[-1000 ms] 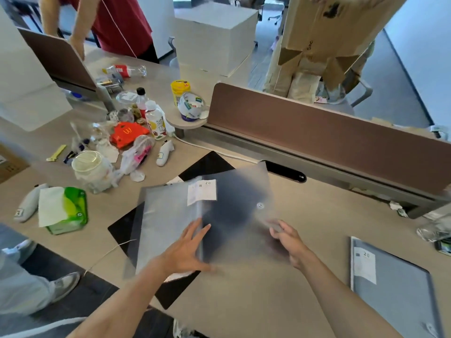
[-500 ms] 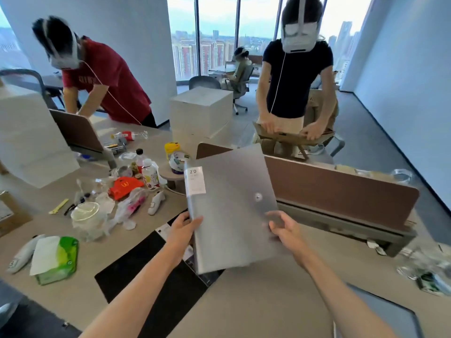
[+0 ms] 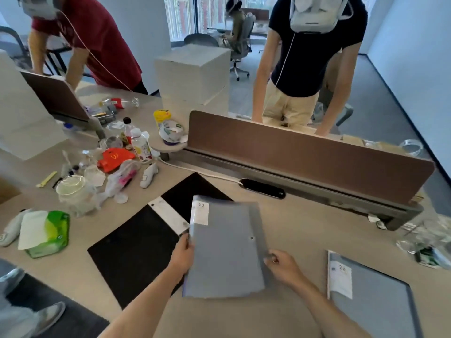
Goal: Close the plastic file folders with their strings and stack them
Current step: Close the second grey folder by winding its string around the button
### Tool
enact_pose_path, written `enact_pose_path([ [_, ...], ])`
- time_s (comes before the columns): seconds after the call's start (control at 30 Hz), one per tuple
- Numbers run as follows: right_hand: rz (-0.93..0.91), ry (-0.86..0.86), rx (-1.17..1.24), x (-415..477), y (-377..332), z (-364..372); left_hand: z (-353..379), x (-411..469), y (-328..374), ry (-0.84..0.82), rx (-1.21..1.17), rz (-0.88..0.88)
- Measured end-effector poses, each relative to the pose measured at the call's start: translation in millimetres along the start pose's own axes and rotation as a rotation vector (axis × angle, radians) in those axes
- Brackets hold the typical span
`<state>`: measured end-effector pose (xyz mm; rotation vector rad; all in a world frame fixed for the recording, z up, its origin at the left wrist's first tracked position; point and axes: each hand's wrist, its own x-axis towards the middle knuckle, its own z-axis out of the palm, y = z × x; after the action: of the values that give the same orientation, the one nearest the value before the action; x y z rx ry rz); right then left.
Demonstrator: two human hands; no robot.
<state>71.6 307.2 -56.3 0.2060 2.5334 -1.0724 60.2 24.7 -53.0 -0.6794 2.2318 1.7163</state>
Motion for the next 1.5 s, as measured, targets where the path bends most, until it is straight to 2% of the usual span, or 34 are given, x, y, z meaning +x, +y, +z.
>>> enact_pose_path([
  [0.1, 0.077, -0.083, -0.146, 9.3, 31.9, 26.6, -0.6, 15.2, -33.0, -0.021, 0.173, -0.034],
  [0.2, 0.110, -0.094, -0.195, 3.6, 38.9, 31.7, -6.7, 22.6, -52.0, -0.085, 0.271, 0.040],
  [0.37, 0.160, 0.059, -0.199, 0.1, 36.7, 22.7, -32.8, 37.3, -54.7, -0.191, 0.316, 0.040],
  [0.43, 0.160, 0.075, -0.248, 0.0, 27.6, 17.2, -41.7, 44.3, -52.3, -0.223, 0.396, 0.092],
  [0.53, 0.129, 0.017, -0.353, -5.1, 6.6, 12.0, -45.1, 47.1, -52.9, -0.214, 0.740, 0.278],
  [0.6, 0.110, 0.018, -0.356, -9.3, -7.3, 12.2, -43.4, 47.9, -53.2, -0.196, 0.996, 0.495],
  [0.73, 0.070, 0.049, -0.290, -19.4, -24.9, 16.9, -18.3, 39.8, -59.0, -0.490, 1.212, 0.802],
  [0.77, 0.069, 0.054, -0.265, -21.9, -26.0, 18.1, -8.3, 36.3, -59.8, -0.566, 1.292, 0.839],
  [0.87, 0.065, 0.067, -0.164, -26.1, -21.6, 18.5, 23.1, 26.0, -65.1, -0.653, 1.409, 0.933],
  [1.0, 0.090, 0.146, -0.002, -25.2, -0.3, 14.6, 45.3, 22.5, -77.2, -0.637, 1.488, 0.990],
  [1.13, 0.129, 0.227, 0.085, -12.8, 17.8, 0.0, 46.3, 20.3, -65.6, -0.651, 1.567, 0.881],
  [1.2, 0.102, 0.244, 0.166, -7.3, 23.5, -12.0, 46.7, 13.5, -64.7, -0.698, 1.497, 0.856],
  [1.33, 0.096, 0.293, 0.258, -4.9, 36.2, -36.2, 56.3, -3.7, -48.5, -0.736, 1.508, 0.652],
  [1.4, 0.084, 0.245, 0.248, -6.2, 44.6, -43.9, 66.0, -10.0, -45.7, -0.748, 1.494, 0.578],
  [1.5, 0.043, 0.028, 0.029, -9.0, 53.0, -44.9, 79.4, -19.2, -44.0, -0.695, 1.480, 0.513],
])
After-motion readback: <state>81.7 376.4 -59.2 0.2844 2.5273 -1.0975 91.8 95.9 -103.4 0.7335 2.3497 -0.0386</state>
